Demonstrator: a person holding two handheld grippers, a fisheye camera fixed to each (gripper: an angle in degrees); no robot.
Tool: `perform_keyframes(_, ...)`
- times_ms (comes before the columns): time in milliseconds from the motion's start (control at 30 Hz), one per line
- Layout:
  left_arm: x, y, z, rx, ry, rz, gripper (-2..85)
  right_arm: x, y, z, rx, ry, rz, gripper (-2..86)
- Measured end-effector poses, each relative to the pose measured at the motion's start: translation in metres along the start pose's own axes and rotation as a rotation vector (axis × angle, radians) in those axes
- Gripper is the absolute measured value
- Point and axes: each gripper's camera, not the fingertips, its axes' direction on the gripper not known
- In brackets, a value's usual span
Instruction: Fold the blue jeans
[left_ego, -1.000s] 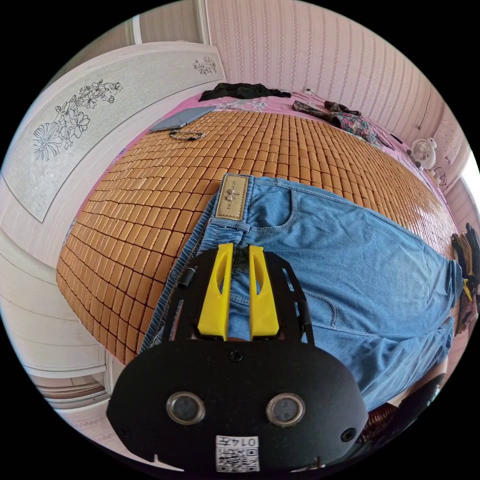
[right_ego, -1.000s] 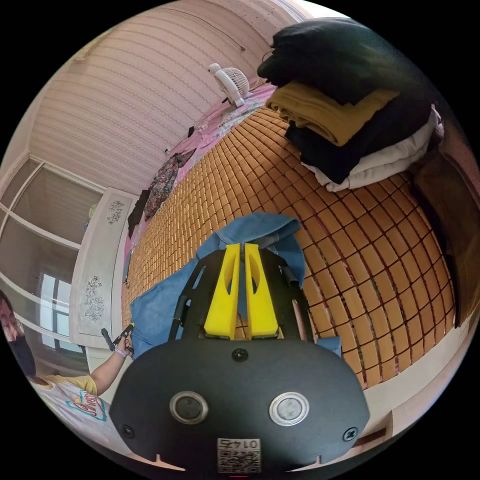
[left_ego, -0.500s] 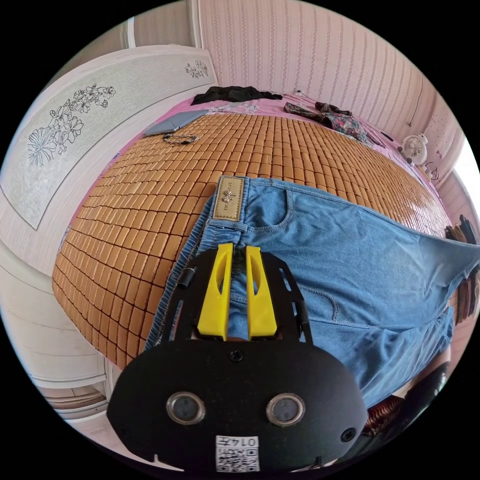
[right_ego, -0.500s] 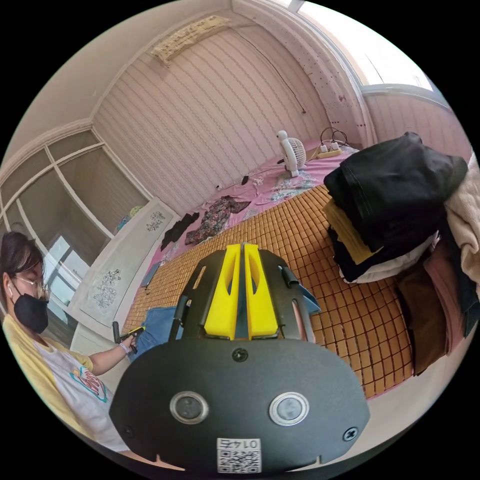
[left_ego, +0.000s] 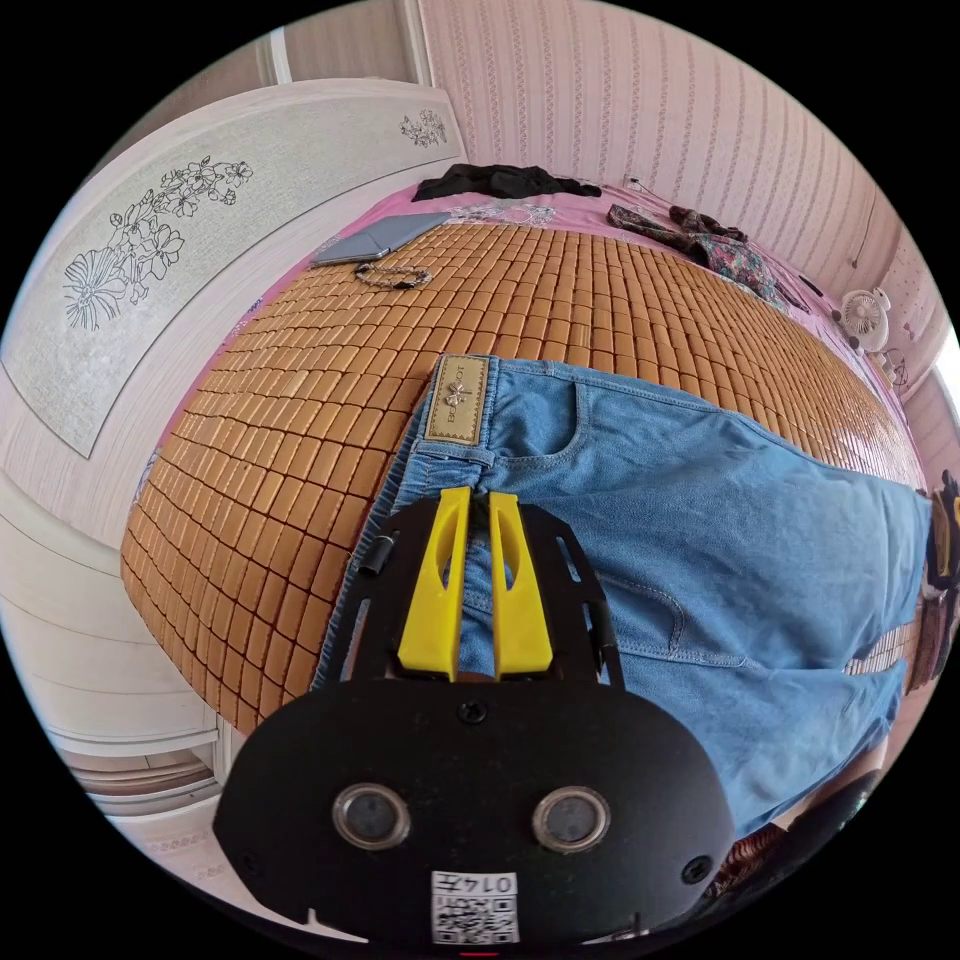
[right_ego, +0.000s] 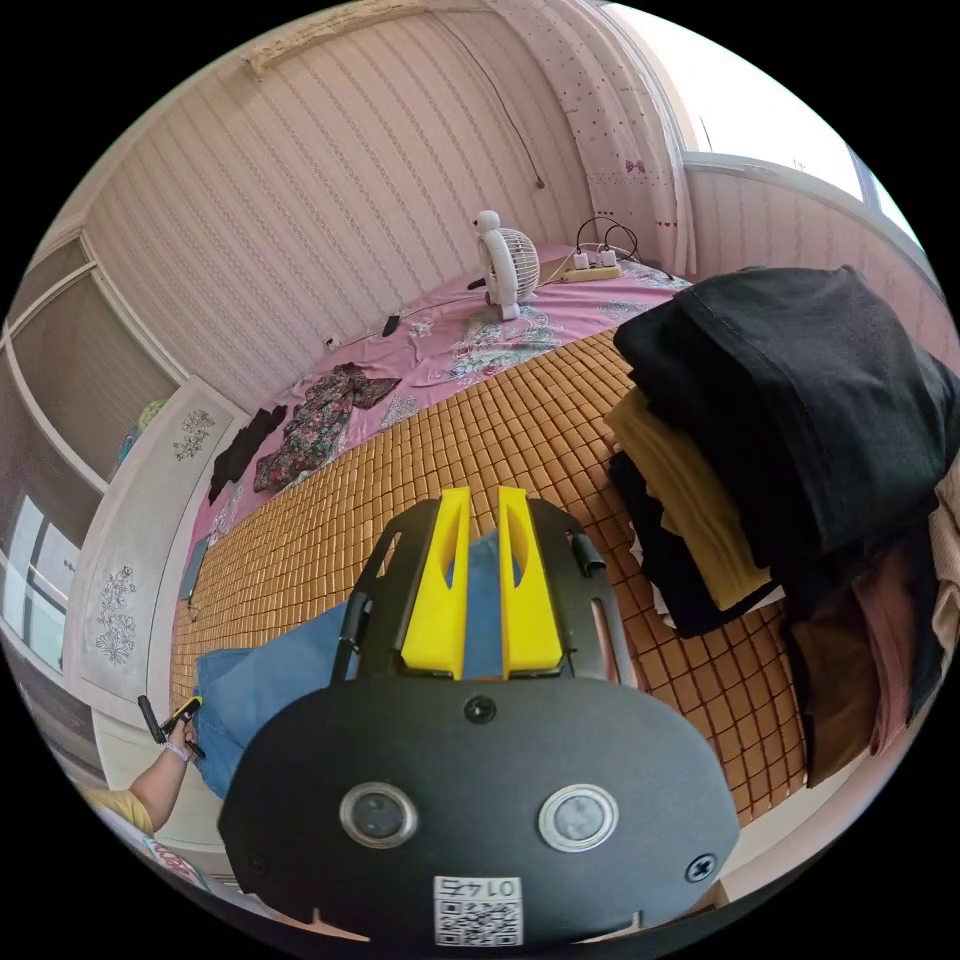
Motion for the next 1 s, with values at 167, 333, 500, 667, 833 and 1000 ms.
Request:
perform_keyframes(167, 0.008, -0.007, -0.014, 0.188, 0.058, 0.014, 0.1, -0.015, 0.025, 0.065, -0.241, 0.103, -0.105, 2.7)
perform_keyframes(333, 0.035, -0.035, 0.044, 0.017, 0.027, 0.001, -0.5, -0.036, 0.025, 0.117, -0.254, 0.085, -0.102, 2.2)
perform_keyframes(500, 0.049, -0.050, 0.072, 0.024, 0.000, -0.052, -0.6, -0.054, 0.017, 0.179, -0.304, 0.235, -0.161, 1.3)
perform_keyframes(667, 0.063, -0.072, 0.102, 0.000, -0.047, -0.034, -0.7, -0.070, 0.002, 0.203, -0.244, 0.261, -0.207, 0.5)
perform_keyframes(833, 0.079, -0.089, 0.125, 0.013, -0.072, -0.019, -0.7, -0.083, -0.021, 0.229, -0.236, 0.287, -0.226, 0.5)
perform_keyframes(1000, 0.098, -0.097, 0.145, -0.005, -0.149, -0.010, -0.5, -0.092, -0.037, 0.239, -0.261, 0.307, -0.230, 0.8)
